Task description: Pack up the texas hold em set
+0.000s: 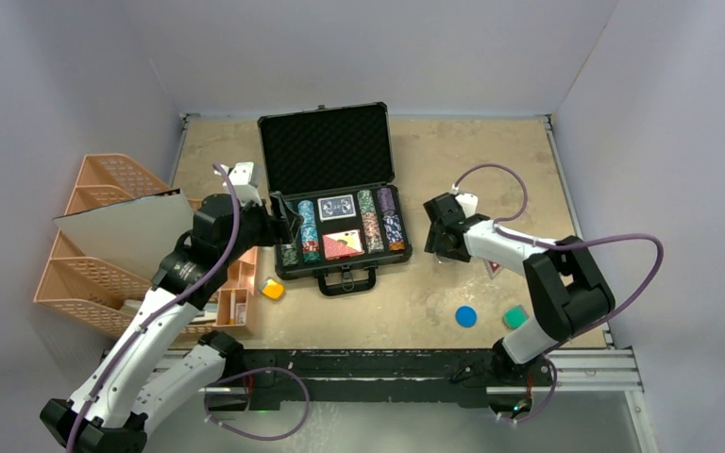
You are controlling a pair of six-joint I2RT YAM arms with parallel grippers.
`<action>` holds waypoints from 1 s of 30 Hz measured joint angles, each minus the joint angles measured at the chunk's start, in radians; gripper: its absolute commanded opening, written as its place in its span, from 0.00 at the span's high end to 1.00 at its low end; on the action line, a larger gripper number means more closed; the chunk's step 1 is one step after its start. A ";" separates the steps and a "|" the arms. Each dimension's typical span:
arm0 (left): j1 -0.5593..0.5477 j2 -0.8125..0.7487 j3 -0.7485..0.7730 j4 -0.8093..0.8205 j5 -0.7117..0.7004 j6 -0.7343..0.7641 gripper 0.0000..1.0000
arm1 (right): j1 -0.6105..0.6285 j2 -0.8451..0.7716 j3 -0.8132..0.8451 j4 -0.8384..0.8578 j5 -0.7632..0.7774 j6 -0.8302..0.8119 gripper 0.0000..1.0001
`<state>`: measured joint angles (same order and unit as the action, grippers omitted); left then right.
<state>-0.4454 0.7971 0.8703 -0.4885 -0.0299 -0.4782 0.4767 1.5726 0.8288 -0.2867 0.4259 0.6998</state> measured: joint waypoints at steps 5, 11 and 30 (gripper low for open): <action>0.000 0.001 0.000 0.000 0.000 0.000 0.31 | 0.000 -0.017 -0.018 0.008 -0.011 0.001 0.19; 0.000 0.002 0.000 0.000 -0.001 0.000 0.31 | 0.000 -0.023 -0.027 0.010 -0.008 0.016 0.22; 0.007 0.013 -0.002 0.000 -0.001 0.000 0.31 | 0.026 -0.222 -0.033 0.116 -0.061 -0.014 0.53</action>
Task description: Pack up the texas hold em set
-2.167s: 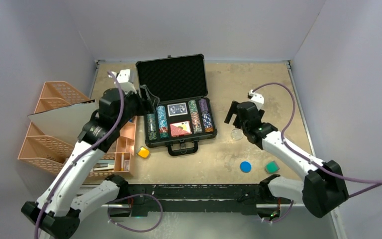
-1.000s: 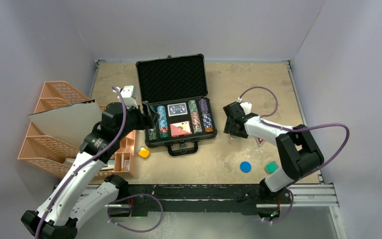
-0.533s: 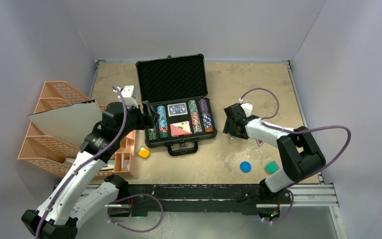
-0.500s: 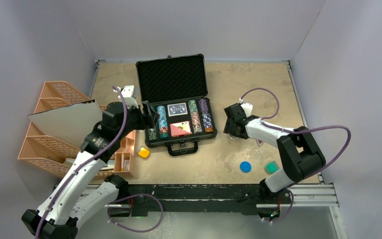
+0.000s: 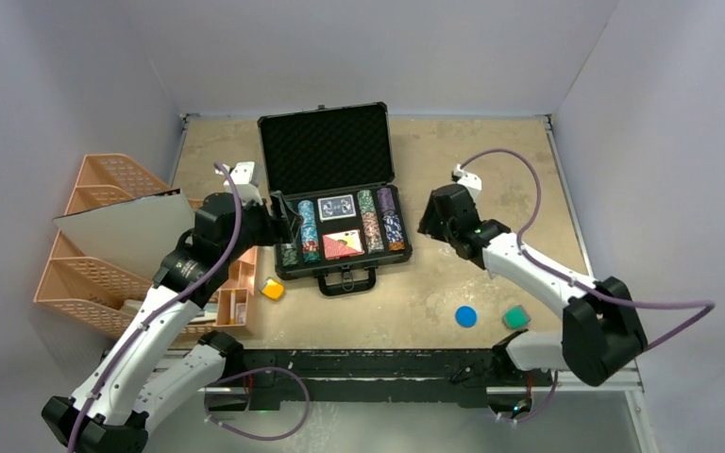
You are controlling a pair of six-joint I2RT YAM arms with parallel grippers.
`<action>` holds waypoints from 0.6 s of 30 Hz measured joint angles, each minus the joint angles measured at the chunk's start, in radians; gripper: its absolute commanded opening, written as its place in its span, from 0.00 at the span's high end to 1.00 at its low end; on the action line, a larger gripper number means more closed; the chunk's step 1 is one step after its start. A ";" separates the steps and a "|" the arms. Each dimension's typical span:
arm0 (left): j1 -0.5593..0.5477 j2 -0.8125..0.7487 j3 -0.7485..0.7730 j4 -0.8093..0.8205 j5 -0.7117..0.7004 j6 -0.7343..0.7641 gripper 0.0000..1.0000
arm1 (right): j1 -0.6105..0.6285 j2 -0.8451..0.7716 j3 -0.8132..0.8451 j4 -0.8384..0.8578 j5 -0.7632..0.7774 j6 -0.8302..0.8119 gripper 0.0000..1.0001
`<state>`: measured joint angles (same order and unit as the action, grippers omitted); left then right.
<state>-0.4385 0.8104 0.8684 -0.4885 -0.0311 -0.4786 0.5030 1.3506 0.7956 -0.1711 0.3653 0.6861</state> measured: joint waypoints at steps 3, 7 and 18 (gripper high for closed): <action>0.000 0.000 0.000 0.000 0.000 0.000 0.31 | 0.064 -0.042 0.051 0.051 -0.013 -0.020 0.52; 0.004 0.000 0.000 0.000 -0.005 0.000 0.31 | 0.185 0.005 0.148 0.142 -0.039 -0.059 0.52; 0.006 -0.001 0.000 -0.001 -0.039 -0.001 0.31 | 0.391 0.425 0.445 0.260 -0.054 -0.174 0.49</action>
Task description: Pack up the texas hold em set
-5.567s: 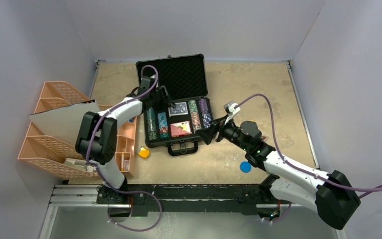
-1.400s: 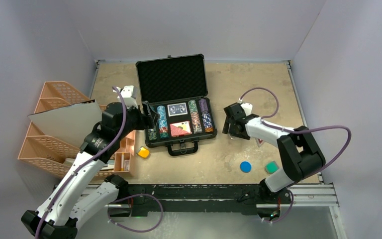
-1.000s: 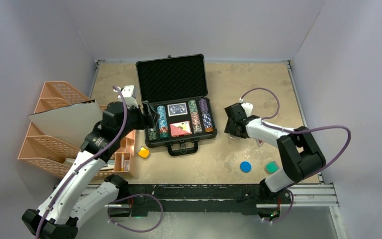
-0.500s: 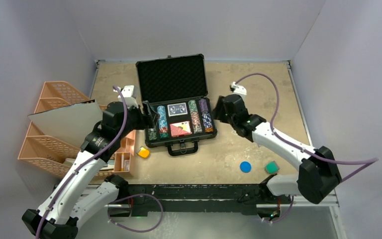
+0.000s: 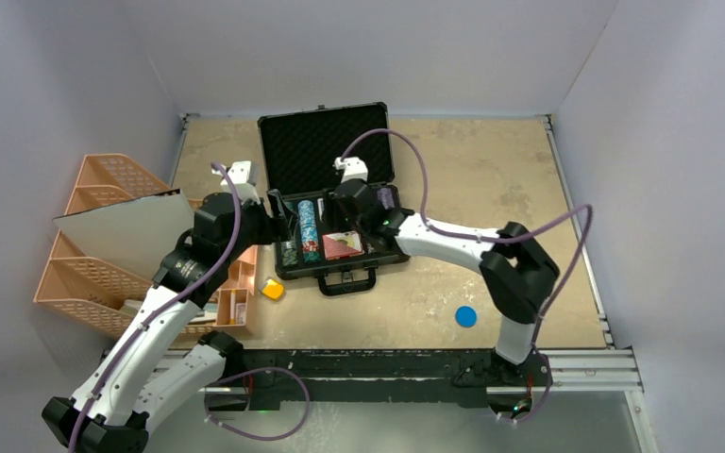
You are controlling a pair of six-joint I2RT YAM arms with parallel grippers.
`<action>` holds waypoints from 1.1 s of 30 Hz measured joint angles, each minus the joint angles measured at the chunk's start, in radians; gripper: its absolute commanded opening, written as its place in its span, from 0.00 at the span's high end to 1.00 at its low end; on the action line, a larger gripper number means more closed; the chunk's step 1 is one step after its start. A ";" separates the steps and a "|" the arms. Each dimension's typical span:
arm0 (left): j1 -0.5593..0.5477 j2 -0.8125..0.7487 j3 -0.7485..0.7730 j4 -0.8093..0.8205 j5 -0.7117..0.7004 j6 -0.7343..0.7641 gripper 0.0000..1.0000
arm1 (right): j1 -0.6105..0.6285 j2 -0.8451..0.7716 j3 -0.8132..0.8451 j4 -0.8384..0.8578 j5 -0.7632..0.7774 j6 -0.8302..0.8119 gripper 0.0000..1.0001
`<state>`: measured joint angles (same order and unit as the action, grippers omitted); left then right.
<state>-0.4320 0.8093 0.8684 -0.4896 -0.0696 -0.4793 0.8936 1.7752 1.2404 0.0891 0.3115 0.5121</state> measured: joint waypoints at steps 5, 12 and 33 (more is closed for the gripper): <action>0.000 0.000 0.000 -0.003 -0.013 -0.001 0.31 | 0.004 0.135 0.121 -0.009 0.069 -0.033 0.49; 0.000 0.000 0.000 -0.006 -0.018 -0.007 0.31 | 0.002 0.235 0.247 -0.053 0.152 -0.048 0.46; 0.000 0.000 0.000 -0.006 -0.032 -0.007 0.31 | 0.002 0.251 0.326 -0.235 0.215 0.000 0.18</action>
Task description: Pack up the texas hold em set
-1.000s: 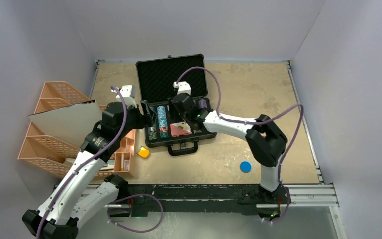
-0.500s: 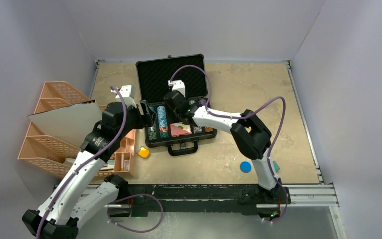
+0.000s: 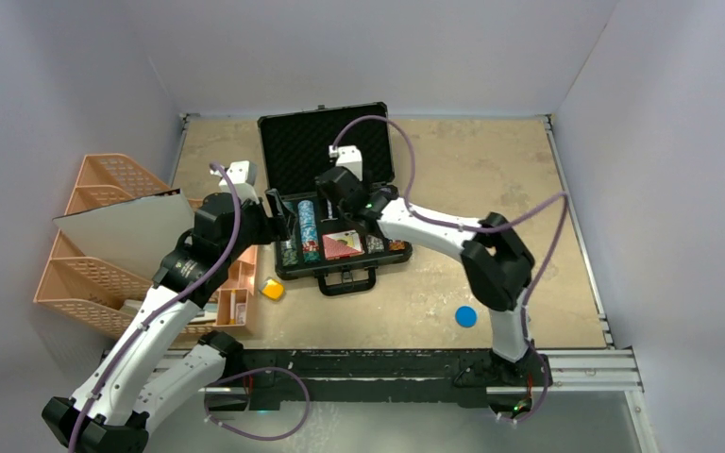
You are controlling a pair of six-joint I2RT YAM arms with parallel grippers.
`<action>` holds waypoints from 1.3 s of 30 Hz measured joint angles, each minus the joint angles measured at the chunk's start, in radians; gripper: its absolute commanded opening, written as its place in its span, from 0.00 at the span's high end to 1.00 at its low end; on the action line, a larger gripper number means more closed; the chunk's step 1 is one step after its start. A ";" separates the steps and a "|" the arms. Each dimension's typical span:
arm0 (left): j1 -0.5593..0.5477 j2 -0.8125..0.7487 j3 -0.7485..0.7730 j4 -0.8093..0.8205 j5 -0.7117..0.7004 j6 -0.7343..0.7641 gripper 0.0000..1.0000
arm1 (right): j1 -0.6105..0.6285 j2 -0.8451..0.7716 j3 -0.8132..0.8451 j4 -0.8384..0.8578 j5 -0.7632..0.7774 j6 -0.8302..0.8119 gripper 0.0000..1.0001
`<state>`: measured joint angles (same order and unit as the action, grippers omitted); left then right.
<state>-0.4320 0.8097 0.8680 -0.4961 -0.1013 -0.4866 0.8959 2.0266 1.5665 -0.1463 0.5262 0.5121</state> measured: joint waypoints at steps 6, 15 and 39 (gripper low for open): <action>0.000 0.000 0.000 0.000 -0.004 0.000 0.31 | -0.015 -0.309 -0.210 0.013 0.090 0.003 0.12; 0.000 0.000 0.000 0.000 -0.002 0.000 0.31 | -0.235 -0.728 -0.648 -0.081 0.212 0.129 0.01; 0.000 0.000 -0.011 0.000 0.012 0.000 0.31 | -0.592 -0.748 -0.966 -0.188 0.139 0.515 0.01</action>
<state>-0.4320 0.8097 0.8574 -0.4961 -0.0895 -0.4870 0.3035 1.2785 0.6003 -0.3344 0.6655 1.0267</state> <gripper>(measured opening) 0.685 0.984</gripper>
